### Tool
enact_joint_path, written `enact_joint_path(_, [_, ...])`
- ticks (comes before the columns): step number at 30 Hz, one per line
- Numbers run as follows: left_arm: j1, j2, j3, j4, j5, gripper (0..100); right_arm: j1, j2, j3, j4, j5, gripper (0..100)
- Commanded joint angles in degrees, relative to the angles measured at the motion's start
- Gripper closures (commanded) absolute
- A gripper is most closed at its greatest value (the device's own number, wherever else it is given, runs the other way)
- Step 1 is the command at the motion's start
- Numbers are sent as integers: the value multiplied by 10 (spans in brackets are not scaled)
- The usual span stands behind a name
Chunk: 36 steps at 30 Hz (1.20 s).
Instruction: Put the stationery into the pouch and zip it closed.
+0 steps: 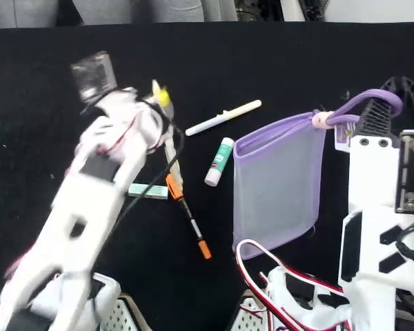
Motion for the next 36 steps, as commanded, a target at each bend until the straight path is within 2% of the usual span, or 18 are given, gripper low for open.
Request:
enact_joint_path(1, [19, -265, 73, -97, -21, 971, 5, -25, 1, 12, -6, 988])
enact_joint_path(5, [65, -416, 130, -155, -22, 971, 5, -63, 1, 21, -4, 988])
enact_joint_path(7, [102, -463, 145, -171, -47, 971, 5, -78, 2, 22, -4, 988])
enact_joint_path(11, [182, -482, 152, -193, -124, 971, 2, -87, 2, 37, -4, 988])
enact_joint_path(15, [229, -474, 150, -219, -142, 971, -65, -87, 2, 61, -4, 988])
enact_joint_path(18, [233, -473, 137, -224, -142, 971, -101, -87, 2, 69, -4, 988])
enact_joint_path(25, [238, -459, 98, -228, -149, 967, -110, -89, 46, 66, -4, 988])
enact_joint_path(30, [239, -385, 47, -228, -262, 970, -110, -90, 69, 64, -4, 988])
enact_joint_path(36, [255, -317, -7, -228, -273, 971, -111, -90, 70, 68, -8, 988])
